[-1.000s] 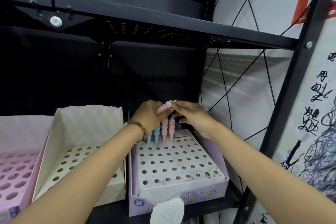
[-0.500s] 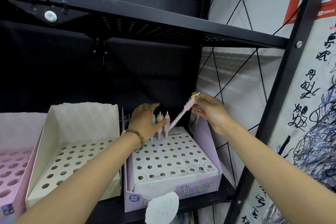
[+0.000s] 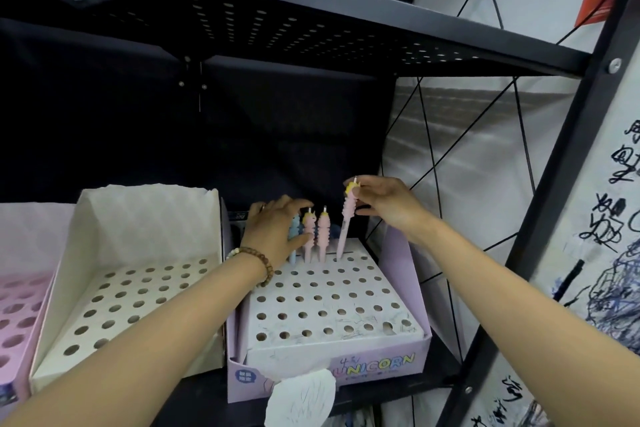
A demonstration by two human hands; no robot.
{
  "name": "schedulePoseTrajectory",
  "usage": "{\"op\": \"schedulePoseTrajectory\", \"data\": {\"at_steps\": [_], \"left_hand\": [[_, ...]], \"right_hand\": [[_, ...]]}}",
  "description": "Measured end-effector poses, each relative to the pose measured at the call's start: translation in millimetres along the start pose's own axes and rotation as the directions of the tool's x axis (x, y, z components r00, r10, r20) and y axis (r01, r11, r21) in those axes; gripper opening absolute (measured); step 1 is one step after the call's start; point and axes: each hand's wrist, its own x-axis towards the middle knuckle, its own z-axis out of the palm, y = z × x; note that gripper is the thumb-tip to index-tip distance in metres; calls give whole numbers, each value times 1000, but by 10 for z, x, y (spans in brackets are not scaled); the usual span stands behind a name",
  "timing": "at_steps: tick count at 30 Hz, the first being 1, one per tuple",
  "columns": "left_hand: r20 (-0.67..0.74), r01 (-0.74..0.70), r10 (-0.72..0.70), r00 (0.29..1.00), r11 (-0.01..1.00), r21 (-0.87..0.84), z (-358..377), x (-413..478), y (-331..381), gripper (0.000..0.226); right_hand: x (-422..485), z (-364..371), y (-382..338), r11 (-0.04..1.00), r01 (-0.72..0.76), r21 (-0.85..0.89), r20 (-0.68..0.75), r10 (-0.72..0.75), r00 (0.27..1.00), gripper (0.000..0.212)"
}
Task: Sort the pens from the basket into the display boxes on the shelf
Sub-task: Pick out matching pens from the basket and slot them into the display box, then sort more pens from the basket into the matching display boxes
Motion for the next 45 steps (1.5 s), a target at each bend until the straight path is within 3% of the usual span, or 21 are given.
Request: {"op": "schedulePoseTrajectory", "data": {"at_steps": [11, 14, 17, 19, 21, 23, 25, 27, 29, 31, 34, 36, 39, 40, 42, 44, 45], "left_hand": [[0, 12, -12, 1000, 1000, 1, 12, -3, 21, 50], [48, 20, -20, 999, 1000, -2, -37, -18, 53, 53], [93, 20, -18, 996, 1000, -21, -211, -117, 206, 58], [44, -11, 16, 999, 993, -116, -359, -321, 385, 58], [12, -59, 66, 998, 947, -315, -498, -664, 624, 50], [131, -65, 160, 978, 837, -544, -565, -1124, 903, 40], [336, 43, 290, 896, 696, -717, -517, -1595, 1196, 30], [536, 189, 411, 737, 636, -748, -341, -2021, 1483, 19], [665, 258, 493, 561, 660, -706, -64, -2358, 1747, 18], [773, 269, 513, 374, 738, -619, 302, -2613, 1983, 32], [884, 102, 439, 161, 884, -457, 834, -2885, 2273, 56], [894, 10, 436, 101, 899, -439, 1104, -3018, 2443, 64], [865, 0, 493, 93, 869, -495, 1394, -3181, 2677, 63], [868, -26, 493, 60, 870, -493, 1493, -3253, 2735, 66], [913, -213, 407, -26, 890, -403, 1661, -3418, 2814, 86], [950, -388, 311, -22, 873, -294, 1765, -3546, 2853, 91], [956, -395, 294, 15, 880, -264, 1814, -3594, 2873, 89]], "right_hand": [[-20, 131, 195, 972, -200, -127, 174, 220, 960, 28], [-98, 161, 255, 971, -235, -52, 146, 241, 960, 33], [-291, 150, 169, 984, -167, -58, 72, 171, 983, 41], [-573, 81, 35, 992, -115, -61, 23, 117, 993, 42], [-997, -53, -90, 996, -74, -39, 109, 78, 991, 34], [-1552, -230, -133, 995, -95, 15, 236, 89, 968, 25], [-2152, -395, -37, 985, -166, 38, 302, 147, 942, 24], [-2735, -514, 226, 953, -303, -20, 334, 292, 896, 26], [-3288, -599, 594, 883, -426, -196, 369, 469, 803, 26], [-3779, -660, 1006, 770, -505, -390, 384, 634, 671, 18], [-4318, -701, 1518, 618, -690, -376, 243, 785, 570, 19], [-4512, -738, 1744, 565, -788, -243, 108, 823, 557, 27], [-4655, -747, 1929, 522, -851, 62, -23, 853, 521, 27], [-4693, -735, 1976, 502, -850, 160, -62, 864, 499, 29], [-4790, -692, 2051, 453, -848, 274, -88, 890, 447, 32], [-4892, -671, 2118, 400, -861, 316, -64, 914, 401, 34], [-4926, -680, 2141, 378, -866, 327, -52, 922, 383, 34]]}}
